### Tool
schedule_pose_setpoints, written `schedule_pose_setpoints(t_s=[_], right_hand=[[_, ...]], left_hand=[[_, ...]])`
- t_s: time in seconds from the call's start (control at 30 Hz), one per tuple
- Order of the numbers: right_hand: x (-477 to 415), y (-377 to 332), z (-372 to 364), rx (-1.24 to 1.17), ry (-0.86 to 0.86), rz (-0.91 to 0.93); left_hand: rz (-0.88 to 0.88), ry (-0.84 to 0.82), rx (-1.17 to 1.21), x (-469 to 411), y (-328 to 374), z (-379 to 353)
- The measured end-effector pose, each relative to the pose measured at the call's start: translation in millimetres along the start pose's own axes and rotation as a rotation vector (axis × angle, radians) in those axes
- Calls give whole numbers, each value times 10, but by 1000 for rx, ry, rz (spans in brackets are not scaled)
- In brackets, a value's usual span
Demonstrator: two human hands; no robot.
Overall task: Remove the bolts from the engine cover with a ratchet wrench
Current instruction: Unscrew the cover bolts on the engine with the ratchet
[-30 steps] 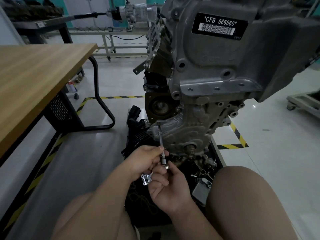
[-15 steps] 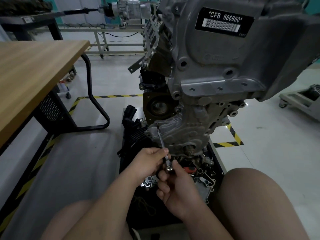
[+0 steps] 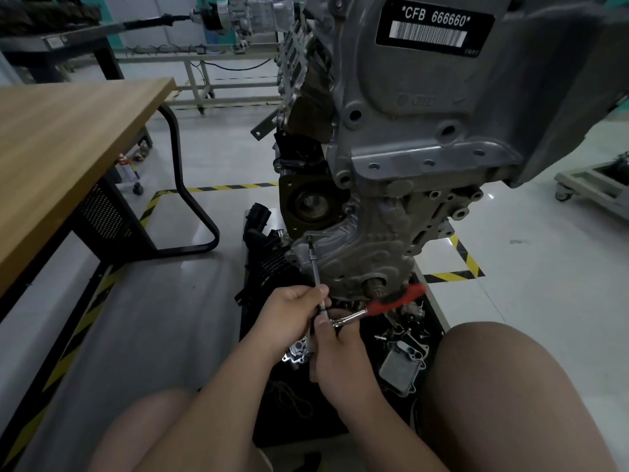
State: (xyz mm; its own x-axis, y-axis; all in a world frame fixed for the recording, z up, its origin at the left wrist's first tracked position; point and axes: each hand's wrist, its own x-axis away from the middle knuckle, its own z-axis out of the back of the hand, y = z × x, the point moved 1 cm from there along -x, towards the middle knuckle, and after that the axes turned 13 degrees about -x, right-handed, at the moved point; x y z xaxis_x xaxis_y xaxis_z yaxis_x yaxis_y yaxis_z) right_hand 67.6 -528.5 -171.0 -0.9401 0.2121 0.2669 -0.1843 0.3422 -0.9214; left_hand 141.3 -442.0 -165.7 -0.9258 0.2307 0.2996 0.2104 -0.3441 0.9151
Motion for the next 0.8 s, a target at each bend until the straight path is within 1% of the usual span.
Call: schedule_pose_setpoints(t_s=[0.07,0.13,0.2,0.27,0.3,0.4,0.63,0.73,0.8], right_hand=[[-1,3,-41,-346,-54,-292],[12,-35,-43,-678,-133,-513],[16,-53,-29,-955,-198,-618],[14,-55,-16,-1127,-240,-653],[13,-56,-10,-1150,-245,-655],[7,-51,5,-1078,-238,-656],[63,-50,-6,-1038,-267,-709],[56,-23,-13,-874,-187,-629],[45,9,9,-642,-98,-506]], left_hand=[[16,-13,2,-12,-7,24],[28,-63,24,-27,8,55],[33,-136,49,-37,34,82],[23,-175,33,-32,46,90],[14,-181,20,-30,47,84],[-20,-149,-11,-32,39,59],[-31,-132,75,-27,18,65],[-29,-102,71,-18,2,64],[-27,-80,61,-11,-2,64]])
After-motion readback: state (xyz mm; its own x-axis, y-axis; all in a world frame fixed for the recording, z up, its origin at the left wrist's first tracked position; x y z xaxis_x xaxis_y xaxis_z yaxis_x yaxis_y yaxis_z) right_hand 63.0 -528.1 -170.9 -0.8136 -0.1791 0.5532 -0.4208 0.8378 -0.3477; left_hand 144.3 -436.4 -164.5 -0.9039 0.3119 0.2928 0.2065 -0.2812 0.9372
